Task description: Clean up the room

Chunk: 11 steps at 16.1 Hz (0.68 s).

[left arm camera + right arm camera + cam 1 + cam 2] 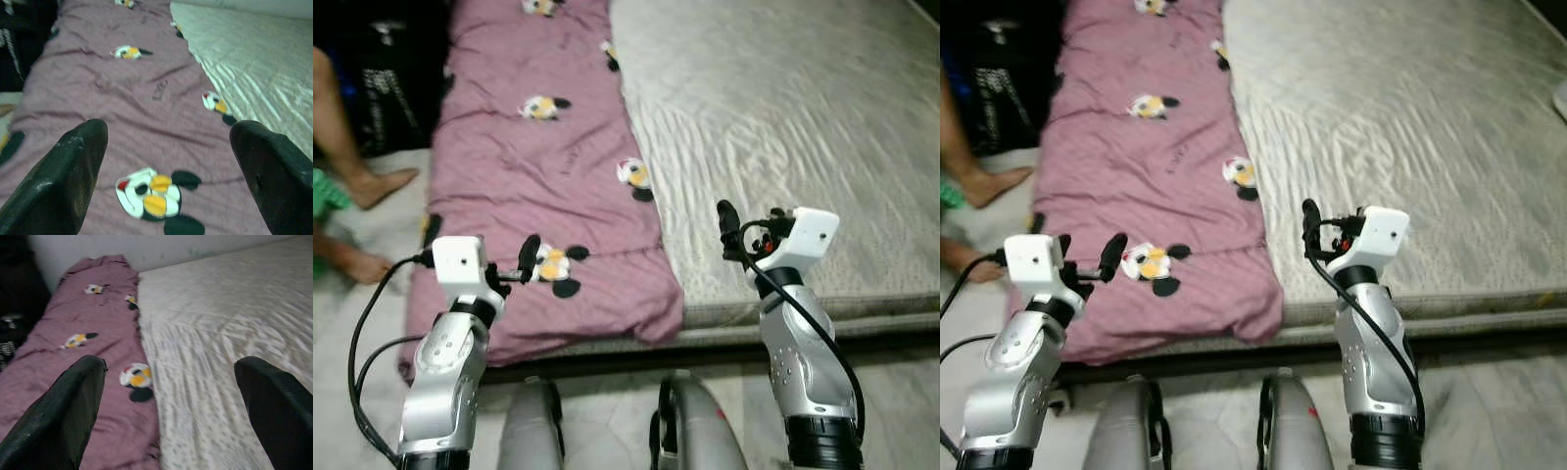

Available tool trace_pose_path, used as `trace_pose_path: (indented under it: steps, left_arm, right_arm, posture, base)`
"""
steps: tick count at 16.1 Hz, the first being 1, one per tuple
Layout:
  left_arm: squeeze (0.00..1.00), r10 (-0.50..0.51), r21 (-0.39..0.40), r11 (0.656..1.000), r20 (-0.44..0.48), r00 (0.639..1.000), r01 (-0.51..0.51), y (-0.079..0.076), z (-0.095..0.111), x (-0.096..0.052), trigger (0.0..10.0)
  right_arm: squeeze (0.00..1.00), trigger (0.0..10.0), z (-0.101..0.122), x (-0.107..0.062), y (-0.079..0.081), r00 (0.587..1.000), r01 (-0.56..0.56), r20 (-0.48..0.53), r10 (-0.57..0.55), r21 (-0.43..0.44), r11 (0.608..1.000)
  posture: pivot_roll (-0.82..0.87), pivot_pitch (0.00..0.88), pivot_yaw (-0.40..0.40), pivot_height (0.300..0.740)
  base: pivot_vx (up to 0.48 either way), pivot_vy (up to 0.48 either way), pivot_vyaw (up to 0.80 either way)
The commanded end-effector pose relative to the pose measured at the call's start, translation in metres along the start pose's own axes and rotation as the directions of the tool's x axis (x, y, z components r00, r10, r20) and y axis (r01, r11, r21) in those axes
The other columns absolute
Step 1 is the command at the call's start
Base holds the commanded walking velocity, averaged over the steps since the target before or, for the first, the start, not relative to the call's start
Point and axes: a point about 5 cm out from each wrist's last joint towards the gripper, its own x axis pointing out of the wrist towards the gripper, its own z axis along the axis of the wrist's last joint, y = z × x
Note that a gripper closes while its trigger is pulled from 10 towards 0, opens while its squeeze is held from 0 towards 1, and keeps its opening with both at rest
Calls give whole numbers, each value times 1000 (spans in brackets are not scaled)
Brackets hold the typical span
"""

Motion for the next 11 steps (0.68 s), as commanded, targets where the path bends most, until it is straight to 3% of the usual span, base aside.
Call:
trace_pose_path:
  steps: [1,7,11]
  left_arm:
    - [0,0,10,1000,-19,1000,0,0,-4,-1,10000]
    - [0,1,44,999,-65,998,2,2,-14,1,10000]
    - [0,3,51,999,-83,997,1,4,-24,-10,10000]
  right_arm:
    - [0,10000,4,-1,3,1000,-10,10,10,-1,1000]
    - [0,10000,-3,-13,-5,1000,12,-18,-12,-17,1000]
    - [0,10000,-23,-37,-17,997,24,-77,-28,-51,998]
  posture:
    - [5,98,-17,739]
    - [-2,63,-6,740]
    - [8,0,-7,740]
  base:
    - [0,0,0]
    - [0,0,0]
    - [0,0,0]
